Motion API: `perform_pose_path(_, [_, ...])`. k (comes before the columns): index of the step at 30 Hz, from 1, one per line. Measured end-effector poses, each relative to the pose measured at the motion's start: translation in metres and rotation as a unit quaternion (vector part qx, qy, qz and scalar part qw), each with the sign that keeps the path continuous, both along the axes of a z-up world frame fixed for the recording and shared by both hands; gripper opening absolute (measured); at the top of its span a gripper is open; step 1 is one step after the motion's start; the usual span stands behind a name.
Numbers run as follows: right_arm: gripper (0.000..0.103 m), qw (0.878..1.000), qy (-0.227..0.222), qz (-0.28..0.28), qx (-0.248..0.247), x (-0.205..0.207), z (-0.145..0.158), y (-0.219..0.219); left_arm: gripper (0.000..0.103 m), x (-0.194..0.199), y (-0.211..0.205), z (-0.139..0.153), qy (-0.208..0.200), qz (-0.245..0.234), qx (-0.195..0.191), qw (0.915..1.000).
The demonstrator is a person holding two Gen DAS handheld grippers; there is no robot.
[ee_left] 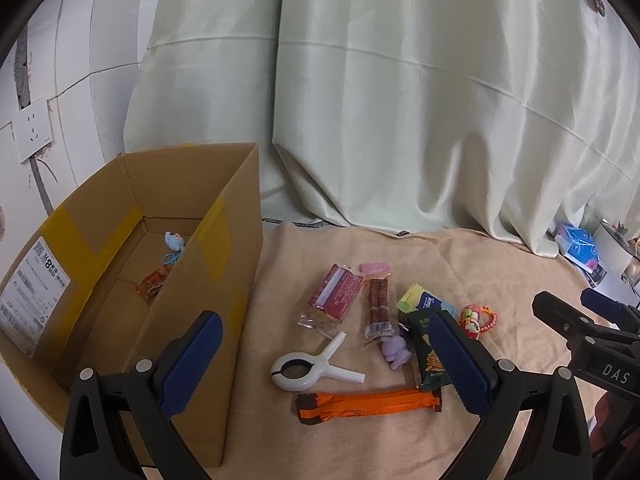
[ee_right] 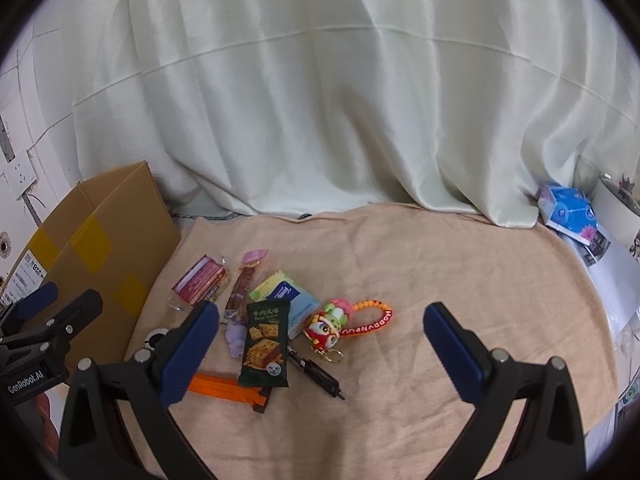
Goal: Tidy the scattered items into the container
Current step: 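Move both tools toward the scattered items on the cloth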
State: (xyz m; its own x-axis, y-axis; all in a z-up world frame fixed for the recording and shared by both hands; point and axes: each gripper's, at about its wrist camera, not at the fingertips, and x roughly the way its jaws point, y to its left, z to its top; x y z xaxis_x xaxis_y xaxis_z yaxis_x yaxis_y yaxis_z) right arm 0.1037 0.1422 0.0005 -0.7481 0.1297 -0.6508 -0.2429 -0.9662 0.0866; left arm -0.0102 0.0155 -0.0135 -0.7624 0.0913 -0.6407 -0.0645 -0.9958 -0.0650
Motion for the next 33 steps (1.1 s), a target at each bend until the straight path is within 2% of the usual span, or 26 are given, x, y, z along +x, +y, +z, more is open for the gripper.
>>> perform_pose_path(5, [0.103,1.000,0.002,-0.007,-0.002,0.002,0.002,0.007,0.103,0.001,0.015,-0.003,0.001,-0.013,0.001,0.9999])
perform_pose_path(12, [0.103,1.000,0.001,-0.028,-0.011,0.008,0.001,0.026,0.103,0.001,0.050,-0.023,-0.012,-0.074,-0.027,0.9968])
perform_pose_path(16, [0.103,0.999,0.002,-0.034,-0.016,0.009,-0.004,0.040,0.103,-0.001,0.063,-0.050,-0.025,-0.116,-0.057,0.9914])
perform_pose_path(19, [0.103,0.999,-0.011,-0.031,-0.032,0.004,-0.017,0.050,0.103,-0.005,0.066,-0.078,-0.041,-0.122,-0.079,0.9885])
perform_pose_path(24, [0.103,0.997,-0.037,-0.042,-0.057,-0.003,-0.035,0.062,0.103,-0.018,0.059,-0.109,-0.093,-0.134,-0.046,0.9856])
perform_pose_path(29, [0.103,0.997,-0.030,-0.036,-0.060,-0.002,-0.034,0.060,0.103,-0.024,0.063,-0.126,-0.110,-0.166,-0.083,0.9765])
perform_pose_path(31, [0.103,0.997,-0.034,-0.036,-0.060,-0.003,-0.035,0.059,0.103,-0.026,0.065,-0.135,-0.131,-0.179,-0.101,0.9698])
perform_pose_path(33, [0.103,0.997,-0.035,-0.035,-0.061,-0.005,-0.035,0.059,0.103,-0.025,0.064,-0.141,-0.130,-0.196,-0.108,0.9660])
